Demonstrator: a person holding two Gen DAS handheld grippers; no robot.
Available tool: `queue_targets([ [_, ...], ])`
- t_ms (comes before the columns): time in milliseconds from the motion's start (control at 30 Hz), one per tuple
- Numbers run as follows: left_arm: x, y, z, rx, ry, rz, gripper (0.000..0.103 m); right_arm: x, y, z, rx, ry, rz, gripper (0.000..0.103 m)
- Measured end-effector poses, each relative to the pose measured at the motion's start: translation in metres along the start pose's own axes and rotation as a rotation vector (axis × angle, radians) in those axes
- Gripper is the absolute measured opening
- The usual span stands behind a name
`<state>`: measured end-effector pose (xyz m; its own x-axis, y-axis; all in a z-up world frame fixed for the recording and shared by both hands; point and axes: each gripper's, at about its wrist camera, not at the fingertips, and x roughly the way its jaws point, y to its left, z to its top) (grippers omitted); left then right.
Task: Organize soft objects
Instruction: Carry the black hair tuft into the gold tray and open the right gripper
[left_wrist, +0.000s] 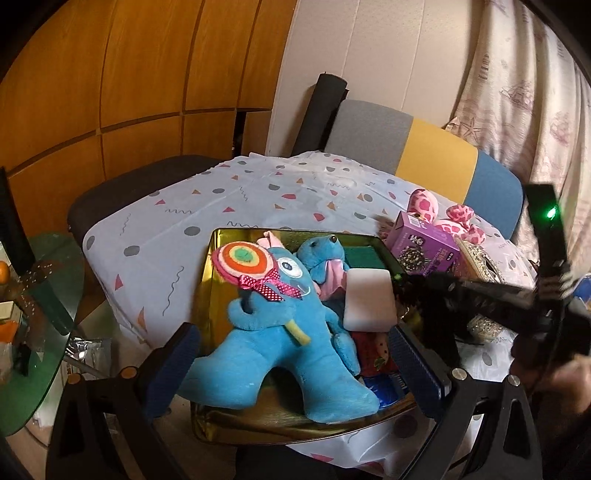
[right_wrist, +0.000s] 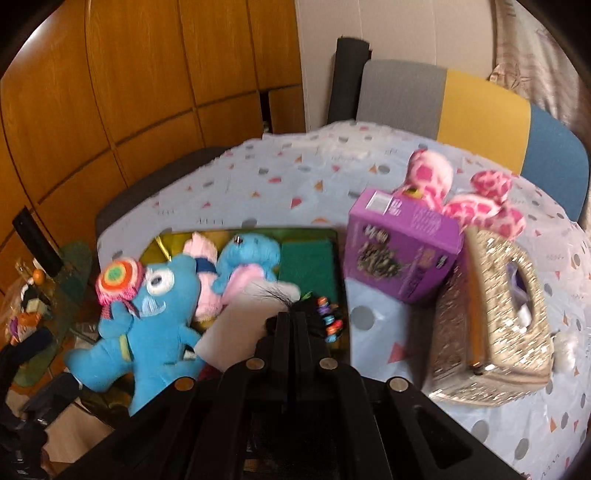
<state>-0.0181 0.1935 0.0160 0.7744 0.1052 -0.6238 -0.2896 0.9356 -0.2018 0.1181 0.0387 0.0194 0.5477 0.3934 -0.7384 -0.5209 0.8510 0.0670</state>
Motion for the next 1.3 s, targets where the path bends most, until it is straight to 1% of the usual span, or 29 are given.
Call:
queue_targets([
  [100, 0.003, 0.001, -0.001, -0.002, 0.004, 0.0, 0.102, 0.018, 0.011, -0.011, -0.023, 0.06, 0.016, 0.0],
  [200, 0.008, 0.004, -0.001, -0.02, 0.03, 0.013, 0.103, 0.041, 0.023, -0.02, -0.065, 0.11, -0.003, 0.001],
  [233, 0.009, 0.004, -0.001, -0.027, 0.036, 0.018, 0.103, 0.044, 0.023, -0.021, -0.069, 0.111, -0.01, 0.001],
  [300, 0.01, 0.005, -0.002, -0.03, 0.033, 0.033, 0.103, 0.043, 0.023, -0.025, -0.085, 0.083, 0.0, 0.002],
  [333, 0.01, 0.004, -0.001, -0.024, 0.032, 0.046, 0.103, 0.04, 0.022, -0.026, -0.086, 0.072, 0.006, 0.008],
  [367, 0.01, 0.003, -0.001, -0.019, 0.033, 0.056, 0.103, 0.035, 0.019, -0.027, -0.081, 0.057, 0.018, 0.018],
  [400, 0.009, 0.002, -0.001, -0.016, 0.033, 0.069, 0.103, 0.028, 0.017, -0.027, -0.071, 0.043, 0.028, 0.025],
  [467, 0.006, 0.001, 0.0, -0.014, 0.017, 0.097, 0.103, 0.012, 0.011, -0.027, -0.055, -0.002, 0.051, 0.059],
  [533, 0.001, 0.0, 0.0, -0.012, -0.004, 0.116, 0.103, -0.003, 0.009, -0.029, -0.046, -0.037, 0.048, 0.079],
  [600, -0.005, -0.001, 0.0, -0.011, -0.036, 0.126, 0.103, -0.021, 0.005, -0.035, -0.036, -0.072, 0.013, 0.08],
  [667, -0.009, -0.004, -0.001, -0.015, -0.058, 0.133, 0.103, -0.034, 0.0, -0.042, -0.009, -0.094, -0.068, 0.08],
  [733, -0.01, -0.008, -0.004, -0.016, -0.051, 0.133, 0.103, -0.043, -0.007, -0.052, 0.032, -0.106, -0.135, 0.08],
  [800, -0.01, -0.011, -0.009, -0.025, -0.043, 0.135, 0.103, -0.048, -0.013, -0.059, 0.067, -0.098, -0.184, 0.08],
  [900, -0.006, -0.016, -0.018, -0.042, -0.014, 0.155, 0.103, -0.052, -0.018, -0.073, 0.095, -0.089, -0.226, 0.08],
  [967, -0.002, -0.018, -0.024, -0.046, 0.006, 0.175, 0.103, -0.052, -0.019, -0.08, 0.096, -0.085, -0.241, 0.08],
  [1067, 0.0, -0.023, -0.031, -0.041, 0.019, 0.19, 0.103, -0.058, -0.02, -0.088, 0.108, -0.095, -0.232, 0.08],
  [1300, -0.006, -0.035, -0.033, 0.001, -0.007, 0.216, 0.103, -0.072, -0.018, -0.09, 0.118, -0.141, -0.223, 0.08],
])
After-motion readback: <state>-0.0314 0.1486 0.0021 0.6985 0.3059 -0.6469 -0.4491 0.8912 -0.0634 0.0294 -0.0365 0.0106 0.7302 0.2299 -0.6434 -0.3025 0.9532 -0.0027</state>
